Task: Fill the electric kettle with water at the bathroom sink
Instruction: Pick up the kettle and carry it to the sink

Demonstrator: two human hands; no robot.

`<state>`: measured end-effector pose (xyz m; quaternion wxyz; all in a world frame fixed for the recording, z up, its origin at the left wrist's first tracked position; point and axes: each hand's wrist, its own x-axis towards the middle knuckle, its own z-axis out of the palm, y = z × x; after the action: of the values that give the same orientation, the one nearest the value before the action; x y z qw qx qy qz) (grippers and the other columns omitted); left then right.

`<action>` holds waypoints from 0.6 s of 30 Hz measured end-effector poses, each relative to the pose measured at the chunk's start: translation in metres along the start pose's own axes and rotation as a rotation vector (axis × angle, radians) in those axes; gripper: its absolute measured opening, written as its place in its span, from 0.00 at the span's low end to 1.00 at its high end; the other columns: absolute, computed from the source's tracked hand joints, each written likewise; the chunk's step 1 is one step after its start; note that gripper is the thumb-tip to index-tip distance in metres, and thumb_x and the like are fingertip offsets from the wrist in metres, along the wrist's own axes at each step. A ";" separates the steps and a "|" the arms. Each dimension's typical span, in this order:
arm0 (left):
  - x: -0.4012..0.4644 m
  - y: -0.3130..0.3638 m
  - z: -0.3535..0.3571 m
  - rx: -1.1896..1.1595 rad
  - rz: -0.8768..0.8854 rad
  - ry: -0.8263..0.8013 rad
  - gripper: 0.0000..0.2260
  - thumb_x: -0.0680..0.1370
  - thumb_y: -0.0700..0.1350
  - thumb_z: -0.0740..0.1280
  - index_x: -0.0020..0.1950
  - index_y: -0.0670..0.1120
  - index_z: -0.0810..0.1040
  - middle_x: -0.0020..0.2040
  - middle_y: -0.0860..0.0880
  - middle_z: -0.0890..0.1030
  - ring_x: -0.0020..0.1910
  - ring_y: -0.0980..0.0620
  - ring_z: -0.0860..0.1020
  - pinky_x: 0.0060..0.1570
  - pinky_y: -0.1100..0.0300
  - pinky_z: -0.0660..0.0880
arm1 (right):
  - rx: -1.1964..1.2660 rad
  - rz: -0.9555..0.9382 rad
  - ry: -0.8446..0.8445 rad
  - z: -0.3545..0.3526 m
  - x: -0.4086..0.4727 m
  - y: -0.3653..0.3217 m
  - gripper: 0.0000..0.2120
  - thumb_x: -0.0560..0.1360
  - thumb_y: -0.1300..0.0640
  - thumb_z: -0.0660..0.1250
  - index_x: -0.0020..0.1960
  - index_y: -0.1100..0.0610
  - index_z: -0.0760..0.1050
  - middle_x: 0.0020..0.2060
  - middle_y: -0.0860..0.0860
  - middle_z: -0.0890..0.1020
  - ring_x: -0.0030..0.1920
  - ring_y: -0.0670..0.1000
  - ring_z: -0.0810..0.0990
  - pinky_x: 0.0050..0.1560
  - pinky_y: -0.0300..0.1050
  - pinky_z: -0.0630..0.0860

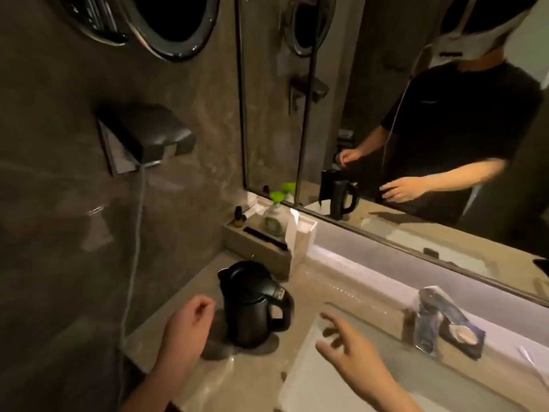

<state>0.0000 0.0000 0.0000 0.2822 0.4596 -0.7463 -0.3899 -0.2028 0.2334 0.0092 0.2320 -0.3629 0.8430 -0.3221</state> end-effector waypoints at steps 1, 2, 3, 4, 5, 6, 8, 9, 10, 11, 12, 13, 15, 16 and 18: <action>0.009 0.005 0.002 0.026 0.090 0.025 0.11 0.78 0.42 0.67 0.41 0.58 0.78 0.40 0.55 0.79 0.42 0.51 0.79 0.41 0.57 0.71 | 0.016 -0.040 -0.013 0.009 0.020 -0.012 0.28 0.73 0.42 0.69 0.70 0.35 0.64 0.57 0.39 0.78 0.50 0.41 0.79 0.51 0.38 0.73; 0.012 0.014 0.002 0.074 0.136 0.041 0.08 0.78 0.42 0.66 0.47 0.57 0.79 0.46 0.54 0.78 0.46 0.53 0.79 0.46 0.58 0.72 | 0.009 -0.068 -0.029 0.016 0.033 -0.023 0.30 0.74 0.42 0.69 0.73 0.40 0.64 0.59 0.40 0.75 0.54 0.44 0.78 0.53 0.39 0.71; 0.018 0.018 0.005 0.084 0.167 0.023 0.07 0.79 0.43 0.66 0.53 0.53 0.80 0.51 0.53 0.76 0.50 0.53 0.78 0.51 0.57 0.73 | 0.006 -0.096 -0.041 0.025 0.049 -0.030 0.31 0.74 0.44 0.69 0.74 0.44 0.65 0.59 0.41 0.73 0.57 0.47 0.77 0.54 0.40 0.70; 0.023 0.029 0.007 0.114 0.165 -0.002 0.10 0.79 0.44 0.65 0.59 0.51 0.80 0.55 0.52 0.75 0.55 0.52 0.76 0.57 0.56 0.73 | -0.003 -0.122 -0.045 0.031 0.062 -0.039 0.29 0.73 0.45 0.70 0.72 0.46 0.67 0.57 0.41 0.73 0.57 0.47 0.76 0.53 0.40 0.69; 0.030 0.029 0.011 0.145 0.169 -0.031 0.13 0.79 0.45 0.65 0.63 0.49 0.79 0.59 0.51 0.75 0.59 0.51 0.74 0.61 0.55 0.71 | 0.008 -0.141 -0.053 0.039 0.074 -0.041 0.26 0.73 0.46 0.70 0.70 0.48 0.70 0.55 0.42 0.74 0.55 0.47 0.76 0.51 0.41 0.68; 0.032 0.029 0.014 0.180 0.168 -0.064 0.14 0.80 0.46 0.64 0.65 0.49 0.78 0.62 0.51 0.74 0.63 0.51 0.71 0.64 0.55 0.69 | 0.022 -0.134 -0.069 0.045 0.081 -0.042 0.23 0.73 0.47 0.70 0.67 0.48 0.72 0.54 0.43 0.76 0.53 0.47 0.77 0.49 0.41 0.69; 0.037 0.030 0.019 0.252 0.165 -0.124 0.16 0.81 0.48 0.62 0.67 0.49 0.76 0.67 0.50 0.72 0.66 0.50 0.68 0.65 0.57 0.66 | 0.074 -0.092 -0.100 0.053 0.095 -0.037 0.18 0.74 0.48 0.71 0.62 0.47 0.74 0.50 0.44 0.79 0.51 0.48 0.78 0.45 0.40 0.70; 0.040 0.030 0.023 0.270 0.169 -0.140 0.16 0.81 0.49 0.61 0.68 0.49 0.76 0.69 0.50 0.71 0.68 0.50 0.67 0.65 0.57 0.65 | 0.108 -0.073 -0.114 0.055 0.099 -0.036 0.16 0.74 0.49 0.71 0.61 0.47 0.74 0.49 0.45 0.80 0.50 0.48 0.78 0.44 0.38 0.70; 0.042 0.031 0.025 0.292 0.163 -0.156 0.17 0.81 0.49 0.61 0.69 0.49 0.76 0.70 0.50 0.71 0.69 0.49 0.66 0.66 0.56 0.64 | 0.137 -0.070 -0.124 0.057 0.103 -0.034 0.15 0.75 0.49 0.71 0.60 0.48 0.74 0.48 0.45 0.80 0.49 0.48 0.78 0.43 0.36 0.70; 0.044 0.030 0.027 0.310 0.161 -0.160 0.17 0.82 0.49 0.61 0.69 0.48 0.76 0.71 0.49 0.70 0.70 0.49 0.65 0.67 0.55 0.63 | 0.163 -0.074 -0.135 0.059 0.105 -0.033 0.14 0.75 0.50 0.70 0.59 0.48 0.74 0.48 0.44 0.80 0.49 0.47 0.78 0.43 0.35 0.70; 0.044 0.029 0.029 0.325 0.162 -0.163 0.17 0.82 0.49 0.60 0.69 0.48 0.76 0.72 0.49 0.70 0.70 0.48 0.65 0.68 0.55 0.62 | 0.176 -0.083 -0.143 0.061 0.105 -0.031 0.14 0.76 0.50 0.70 0.59 0.48 0.74 0.47 0.43 0.80 0.48 0.46 0.78 0.43 0.34 0.69; 0.045 0.028 0.030 0.335 0.164 -0.157 0.17 0.82 0.49 0.60 0.69 0.48 0.76 0.72 0.49 0.70 0.70 0.48 0.64 0.68 0.55 0.62 | 0.194 -0.088 -0.143 0.062 0.104 -0.030 0.13 0.76 0.51 0.70 0.60 0.48 0.73 0.47 0.42 0.79 0.48 0.44 0.78 0.44 0.33 0.69; 0.045 0.027 0.031 0.334 0.168 -0.152 0.18 0.81 0.50 0.60 0.69 0.48 0.76 0.72 0.49 0.70 0.71 0.49 0.64 0.68 0.54 0.62 | 0.237 -0.095 -0.112 0.065 0.101 -0.030 0.13 0.76 0.52 0.70 0.60 0.49 0.74 0.47 0.42 0.79 0.48 0.43 0.78 0.45 0.32 0.69; 0.047 0.026 0.032 0.333 0.166 -0.158 0.18 0.81 0.50 0.60 0.70 0.49 0.76 0.73 0.49 0.70 0.71 0.49 0.64 0.69 0.54 0.62 | 0.259 -0.104 -0.089 0.066 0.099 -0.030 0.13 0.76 0.53 0.69 0.60 0.50 0.74 0.48 0.43 0.80 0.49 0.43 0.78 0.46 0.33 0.70; 0.048 0.029 0.031 0.309 0.160 -0.174 0.18 0.81 0.50 0.61 0.71 0.50 0.75 0.74 0.50 0.69 0.73 0.49 0.62 0.70 0.53 0.62 | 0.294 -0.105 -0.053 0.067 0.096 -0.033 0.12 0.77 0.53 0.69 0.59 0.49 0.74 0.49 0.44 0.81 0.50 0.43 0.78 0.48 0.34 0.71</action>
<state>-0.0579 -0.0259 0.0113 0.1731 0.4012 -0.8531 -0.2853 -0.2058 0.1178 -0.0278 0.2875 -0.3769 0.7603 -0.4441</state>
